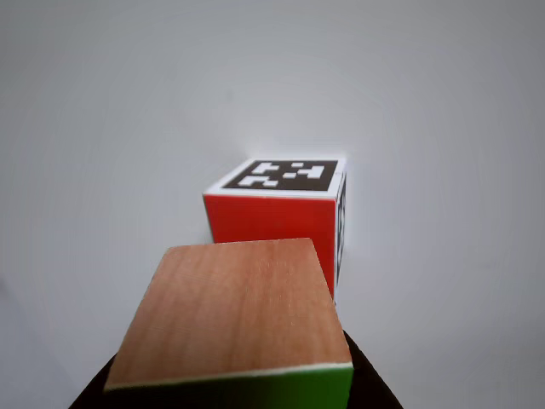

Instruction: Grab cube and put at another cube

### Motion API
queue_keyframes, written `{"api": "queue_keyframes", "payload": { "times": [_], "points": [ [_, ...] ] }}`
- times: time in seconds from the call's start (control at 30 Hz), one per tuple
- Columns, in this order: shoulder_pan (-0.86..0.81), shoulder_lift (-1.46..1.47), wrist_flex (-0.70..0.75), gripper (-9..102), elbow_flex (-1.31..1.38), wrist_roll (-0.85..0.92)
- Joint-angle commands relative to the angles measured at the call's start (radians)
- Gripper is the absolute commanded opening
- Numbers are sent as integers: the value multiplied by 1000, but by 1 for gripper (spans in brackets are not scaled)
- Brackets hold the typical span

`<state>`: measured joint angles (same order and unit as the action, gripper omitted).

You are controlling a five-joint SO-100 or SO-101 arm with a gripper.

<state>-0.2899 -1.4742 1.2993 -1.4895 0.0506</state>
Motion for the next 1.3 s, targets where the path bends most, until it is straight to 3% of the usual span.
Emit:
{"api": "queue_keyframes", "payload": {
  "times": [0.0,0.43,0.87,1.27],
  "points": [
    [-23,-5,5,14,69,14],
    [-43,40,14,15,77,40],
    [-52,77,18,26,95,71],
    [-44,97,48,26,80,81]
  ]
}}
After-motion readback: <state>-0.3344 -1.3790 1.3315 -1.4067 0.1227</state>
